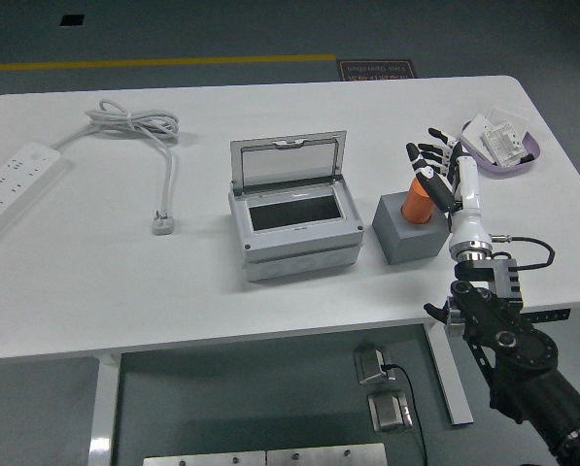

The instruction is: Fetch the battery,place it into the box,close the lid of the box

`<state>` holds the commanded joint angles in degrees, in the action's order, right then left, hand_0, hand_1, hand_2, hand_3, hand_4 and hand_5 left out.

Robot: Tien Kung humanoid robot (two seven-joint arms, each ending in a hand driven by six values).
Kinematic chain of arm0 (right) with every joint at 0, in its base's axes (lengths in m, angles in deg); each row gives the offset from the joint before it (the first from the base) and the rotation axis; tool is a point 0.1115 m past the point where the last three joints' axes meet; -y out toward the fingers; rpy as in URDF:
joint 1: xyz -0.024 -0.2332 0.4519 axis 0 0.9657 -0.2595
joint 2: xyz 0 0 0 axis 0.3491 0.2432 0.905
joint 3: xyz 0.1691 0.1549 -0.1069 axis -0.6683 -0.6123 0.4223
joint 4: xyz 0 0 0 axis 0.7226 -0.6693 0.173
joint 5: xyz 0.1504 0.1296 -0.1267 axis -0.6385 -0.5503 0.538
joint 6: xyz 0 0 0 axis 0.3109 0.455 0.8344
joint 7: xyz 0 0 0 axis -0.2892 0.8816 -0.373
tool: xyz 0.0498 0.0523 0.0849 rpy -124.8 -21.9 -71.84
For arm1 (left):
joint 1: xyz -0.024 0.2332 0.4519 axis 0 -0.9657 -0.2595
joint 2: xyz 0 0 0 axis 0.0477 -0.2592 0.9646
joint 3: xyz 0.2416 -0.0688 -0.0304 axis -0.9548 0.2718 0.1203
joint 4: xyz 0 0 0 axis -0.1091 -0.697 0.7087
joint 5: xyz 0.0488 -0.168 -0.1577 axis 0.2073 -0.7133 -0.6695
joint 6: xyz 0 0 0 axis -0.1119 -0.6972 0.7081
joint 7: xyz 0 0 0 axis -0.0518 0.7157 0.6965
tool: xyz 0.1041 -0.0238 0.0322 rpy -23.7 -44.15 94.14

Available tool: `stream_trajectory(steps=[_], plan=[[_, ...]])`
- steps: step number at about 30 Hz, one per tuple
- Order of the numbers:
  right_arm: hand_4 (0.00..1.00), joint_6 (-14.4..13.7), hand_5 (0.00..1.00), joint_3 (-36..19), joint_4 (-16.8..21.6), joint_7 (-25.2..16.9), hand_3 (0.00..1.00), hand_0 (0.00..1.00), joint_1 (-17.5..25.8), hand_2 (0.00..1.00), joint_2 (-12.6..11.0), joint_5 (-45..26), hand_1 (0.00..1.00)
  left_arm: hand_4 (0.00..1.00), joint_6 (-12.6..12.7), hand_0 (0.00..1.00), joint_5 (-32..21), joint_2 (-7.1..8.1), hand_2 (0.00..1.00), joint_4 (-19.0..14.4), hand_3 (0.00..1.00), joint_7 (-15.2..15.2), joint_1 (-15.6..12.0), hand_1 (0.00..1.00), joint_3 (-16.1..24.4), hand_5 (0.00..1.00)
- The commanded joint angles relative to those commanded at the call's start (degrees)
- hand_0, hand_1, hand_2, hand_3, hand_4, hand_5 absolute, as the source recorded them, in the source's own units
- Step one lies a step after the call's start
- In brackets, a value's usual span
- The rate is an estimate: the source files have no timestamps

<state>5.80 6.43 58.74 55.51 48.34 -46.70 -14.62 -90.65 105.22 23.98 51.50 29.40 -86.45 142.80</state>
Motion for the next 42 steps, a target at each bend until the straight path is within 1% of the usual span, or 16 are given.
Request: stream_trajectory(steps=[11, 20, 21, 26, 27, 32, 33, 38, 39, 42], plan=[[0.946, 0.1, 0.609, 0.3, 0.0, 0.0, 0.826, 0.653, 1.0, 0.683, 0.1, -0.2, 0.698, 0.726, 0.0, 0.681, -0.2, -0.21, 0.659, 0.0, 0.749, 0.4, -0.3, 0.678, -0.2, 0.405], [0.946, 0.1, 0.608, 1.9, 0.3, 0.0, 0.825, 0.652, 1.7, 0.684, 0.3, -0.7, 0.699, 0.726, 0.0, 0.681, -0.1, -0.29, 0.659, 0.0, 0.75, 0.3, -0.2, 0.678, -0.2, 0.404], [0.923, 0.1, 0.562, 2.1, 0.3, 0.0, 0.823, 0.652, 1.7, 0.679, 0.3, -0.8, 0.699, 0.726, 0.0, 0.68, 0.0, -0.3, 0.659, 0.0, 0.75, 0.3, -0.2, 0.678, -0.2, 0.401], [0.923, 0.1, 0.562, 2.3, 0.1, 0.1, 0.823, 0.652, 2.0, 0.679, 0.5, -0.8, 0.699, 0.726, 0.0, 0.68, 0.0, -0.29, 0.659, 0.0, 0.75, 0.3, -0.1, 0.678, -0.3, 0.401], [0.852, 0.1, 0.412, 2.2, 0.0, 0.1, 0.816, 0.634, 2.0, 0.673, 0.5, -0.8, 0.699, 0.726, 0.0, 0.68, 0.0, -0.26, 0.659, 0.0, 0.75, 0.2, -0.1, 0.678, -0.3, 0.397], [0.852, 0.1, 0.412, 1.7, -0.1, 0.2, 0.816, 0.634, 2.3, 0.673, 0.3, -0.8, 0.699, 0.726, 0.0, 0.68, 0.0, -0.17, 0.659, 0.0, 0.75, 0.3, -0.2, 0.678, -0.4, 0.397], [0.81, 0.1, 0.366, 1.7, -0.1, 0.2, 0.812, 0.606, 2.4, 0.67, 0.3, -0.8, 0.694, 0.727, 0.0, 0.679, 0.0, -0.16, 0.659, 0.0, 0.75, 0.3, -0.3, 0.678, -0.4, 0.393], [0.81, 0.1, 0.366, 1.5, -0.2, 0.1, 0.812, 0.606, 2.7, 0.67, 0.2, -1.0, 0.694, 0.727, 0.0, 0.679, -0.1, -0.17, 0.659, 0.0, 0.75, 0.4, -0.4, 0.678, -0.5, 0.393], [0.773, 0.2, 0.309, 1.5, -0.2, 0.1, 0.81, 0.605, 2.8, 0.668, 0.2, -0.9, 0.694, 0.727, 0.0, 0.679, -0.1, -0.18, 0.659, 0.0, 0.75, 0.4, -0.4, 0.678, -0.5, 0.39], [0.773, 0.2, 0.309, 1.5, -0.1, 0.2, 0.81, 0.605, 2.8, 0.668, 0.3, -0.9, 0.694, 0.727, 0.0, 0.679, -0.1, -0.19, 0.659, 0.0, 0.75, 0.4, -0.4, 0.678, -0.5, 0.39]])
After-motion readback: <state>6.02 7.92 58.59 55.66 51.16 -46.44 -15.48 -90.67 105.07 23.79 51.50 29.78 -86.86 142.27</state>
